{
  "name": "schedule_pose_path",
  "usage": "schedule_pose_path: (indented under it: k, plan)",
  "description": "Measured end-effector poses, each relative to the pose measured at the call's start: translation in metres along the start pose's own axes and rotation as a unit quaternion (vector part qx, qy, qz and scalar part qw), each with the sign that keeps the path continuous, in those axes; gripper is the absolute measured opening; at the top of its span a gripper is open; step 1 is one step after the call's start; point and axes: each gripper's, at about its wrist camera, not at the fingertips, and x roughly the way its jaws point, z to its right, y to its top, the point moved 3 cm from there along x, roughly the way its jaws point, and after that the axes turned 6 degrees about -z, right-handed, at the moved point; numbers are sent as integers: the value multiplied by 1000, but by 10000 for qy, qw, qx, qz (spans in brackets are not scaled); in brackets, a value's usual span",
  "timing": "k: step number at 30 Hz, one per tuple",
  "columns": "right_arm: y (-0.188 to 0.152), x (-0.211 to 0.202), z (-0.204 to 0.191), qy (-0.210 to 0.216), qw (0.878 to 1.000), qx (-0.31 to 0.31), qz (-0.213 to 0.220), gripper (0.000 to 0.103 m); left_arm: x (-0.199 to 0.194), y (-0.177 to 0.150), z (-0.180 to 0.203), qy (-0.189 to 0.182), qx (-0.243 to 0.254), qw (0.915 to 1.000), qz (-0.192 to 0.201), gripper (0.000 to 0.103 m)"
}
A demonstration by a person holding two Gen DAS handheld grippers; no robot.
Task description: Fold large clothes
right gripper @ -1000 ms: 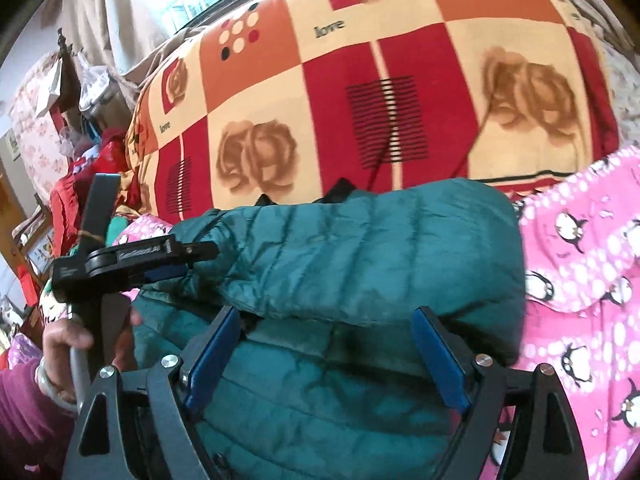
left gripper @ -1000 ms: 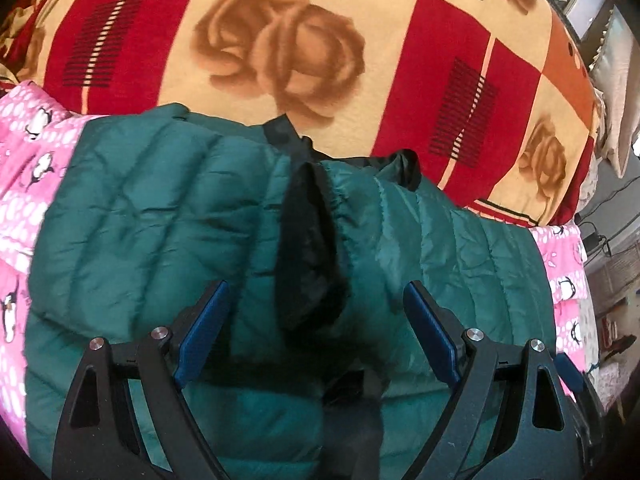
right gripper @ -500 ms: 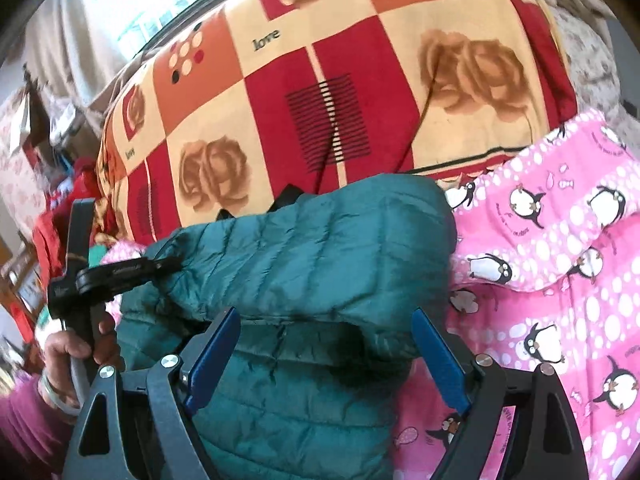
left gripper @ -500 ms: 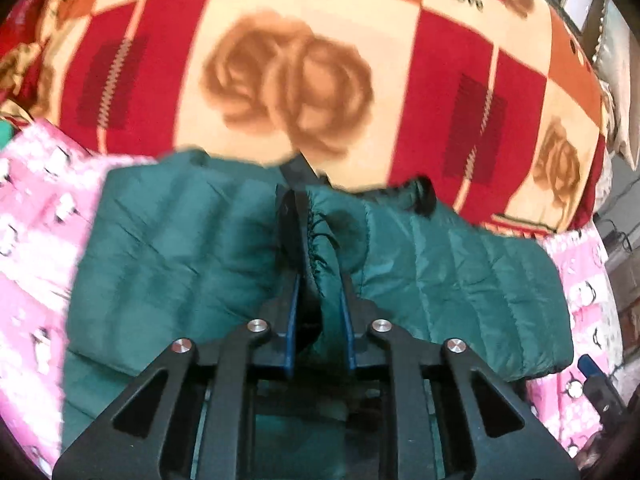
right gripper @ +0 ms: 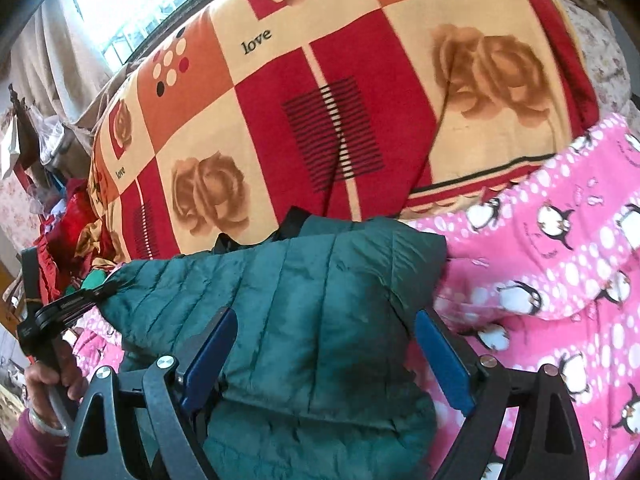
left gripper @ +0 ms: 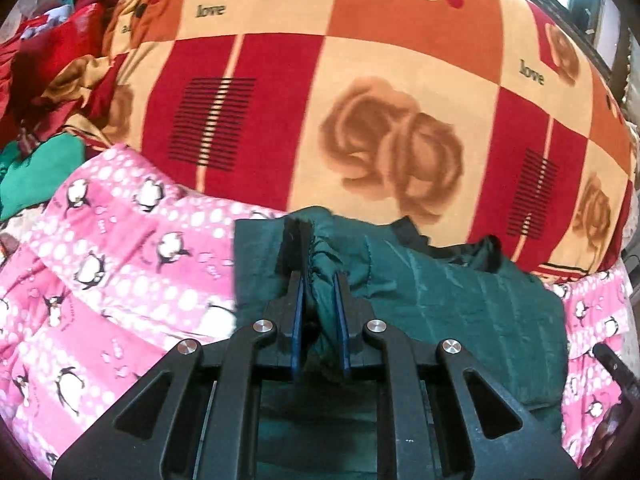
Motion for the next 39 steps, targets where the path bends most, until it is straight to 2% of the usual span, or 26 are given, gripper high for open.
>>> schedule_pose_path:
  k: [2, 4, 7, 12, 16, 17, 18, 19, 21, 22, 24, 26, 31, 35, 38, 39]
  plan:
    - [3, 11, -6, -6, 9999, -84, -71, 89, 3, -5, -8, 95, 50, 9999, -11, 13]
    - [5, 27, -16, -64, 9996, -231, -157, 89, 7, -11, -14, 260, 76, 9996, -30, 7]
    - [8, 52, -28, -215, 9982, -487, -290, 89, 15, -16, -30, 505, -51, 9987, -63, 6]
    - [11, 102, -42, -505, 9938, -750, -645, 89, 33, -23, -51, 219, -398, 9980, -439, 6]
    - [6, 136, -40, -757, 9897, -788, -922, 90, 21, -19, -50, -30, -477, 9982, -353, 8]
    - [5, 142, -40, -803, 9889, -810, -956, 91, 16, -18, -47, -12, -426, 9986, -303, 9]
    - [5, 145, -40, -835, 9881, -827, -994, 92, 13, -15, -43, 0, -396, 9988, -275, 20]
    - [6, 146, -40, -860, 9874, -828, -1039, 93, 7, -13, -40, -31, -385, 9990, -218, 40]
    - [9, 145, -40, -864, 9868, -783, -1128, 93, -4, -10, -36, -161, -427, 9990, 20, 65]
    - [10, 141, -40, -884, 9864, -760, -1155, 93, -10, -8, -34, -256, -430, 9986, 169, 71]
    - [13, 125, -41, -912, 9879, -733, -1021, 93, -19, -5, -27, -345, -342, 9981, 370, 74]
    - [13, 105, -43, -846, 9905, -736, -791, 93, -17, -4, -18, -312, -175, 9987, 352, 75]
    - [-1, 74, -44, -731, 9922, -767, -663, 93, 19, -15, -1, -80, 144, 9998, -126, 75]
    - [-17, 84, -37, -908, 9889, -862, -794, 93, 52, -32, 2, 265, 217, 9984, -450, 75]
    - [-27, 93, -30, -944, 9881, -906, -806, 94, 57, -38, 5, 414, 367, 9979, -333, 76]
    - [-29, 100, -29, -924, 9881, -887, -849, 97, 57, -39, 6, 455, 423, 9975, -331, 76]
